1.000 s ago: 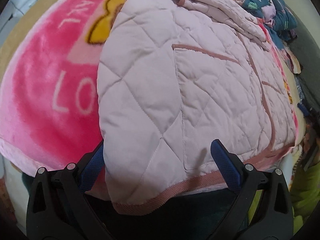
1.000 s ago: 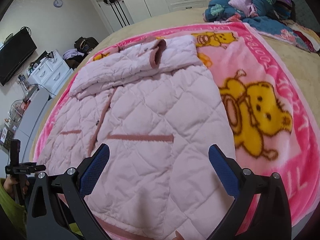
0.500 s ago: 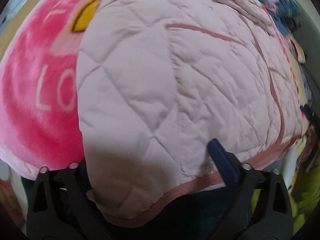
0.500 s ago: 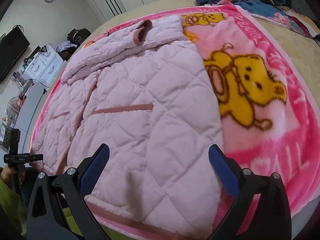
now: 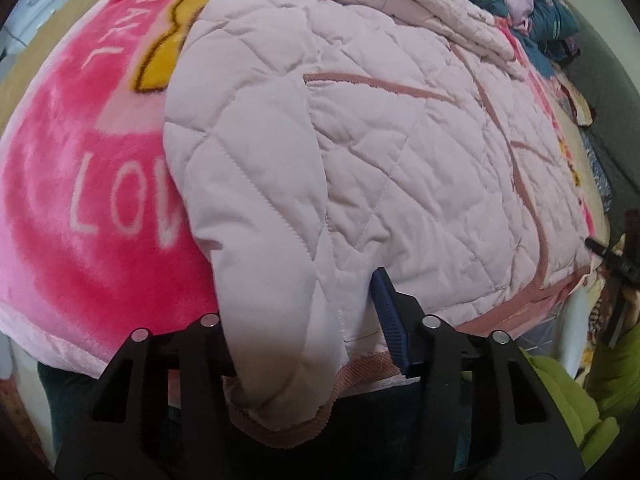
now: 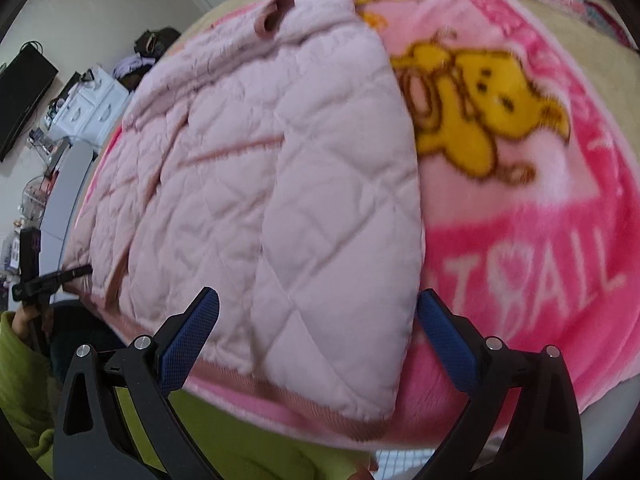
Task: Fold large clothes
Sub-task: 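Grasp the pink-trimmed jacket hem with the left gripper while the right gripper grasps the hem too, then lift the held hem with both grippers and fold it toward the collar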
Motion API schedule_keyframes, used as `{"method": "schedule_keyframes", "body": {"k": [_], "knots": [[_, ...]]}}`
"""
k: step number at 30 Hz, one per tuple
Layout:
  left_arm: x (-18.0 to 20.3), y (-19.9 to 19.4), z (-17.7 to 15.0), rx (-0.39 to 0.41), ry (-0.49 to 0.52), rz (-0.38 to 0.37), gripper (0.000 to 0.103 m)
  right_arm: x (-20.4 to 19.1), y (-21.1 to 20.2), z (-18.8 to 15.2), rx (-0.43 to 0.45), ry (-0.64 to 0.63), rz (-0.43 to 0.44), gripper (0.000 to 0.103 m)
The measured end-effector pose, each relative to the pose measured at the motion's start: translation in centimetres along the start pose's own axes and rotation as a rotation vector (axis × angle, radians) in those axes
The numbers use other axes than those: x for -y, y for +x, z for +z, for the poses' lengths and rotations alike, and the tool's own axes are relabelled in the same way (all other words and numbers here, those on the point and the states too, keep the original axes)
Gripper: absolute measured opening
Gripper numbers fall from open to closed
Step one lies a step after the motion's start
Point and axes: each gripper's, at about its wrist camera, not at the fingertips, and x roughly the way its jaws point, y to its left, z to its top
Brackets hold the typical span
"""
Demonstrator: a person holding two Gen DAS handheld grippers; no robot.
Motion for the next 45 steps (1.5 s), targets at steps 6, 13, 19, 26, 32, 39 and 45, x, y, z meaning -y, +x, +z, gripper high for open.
{"method": "schedule_keyframes", "body": {"k": [6, 13, 19, 26, 32, 39, 45], "knots": [[0.3, -0.3, -0.3, 0.02, 0.005, 0.008, 0.041, -0.9, 0.9, -1.3, -0.029, -0.023, 0.023, 0.097], [0.9, -0.6, -0.2, 0.05, 0.01, 0.026, 0.036, -0.1, -0.2, -1.1, 0.016, 0.006, 0.059, 0.049], [1.5, -1.7, -0.1, 0.104, 0.042, 0.053, 0.029, -1.0, -3.5, 0.8, 0.153, -0.024, 0.186, 0.027], [1.7, -3.9, 0.6, 0.207, 0.028, 0.039, 0.017, -1.5, -6.0, 3.7, 0.287, -0.013, 0.276, 0.024], [2.3, -5.5, 2.0, 0.28, 0.019, 0.018, 0.017, -2.6, -7.4, 5.6, 0.37, -0.04, 0.296, 0.023], [3.0, -7.3, 3.9, 0.363, 0.01, 0.002, 0.016, -2.4, -8.3, 7.0, 0.424, -0.02, 0.303, 0.023], [3.9, -8.1, 5.5, 0.399, 0.011, 0.006, 0.016, -2.4, -8.3, 8.4, 0.458, 0.0, 0.296, 0.023]]}}
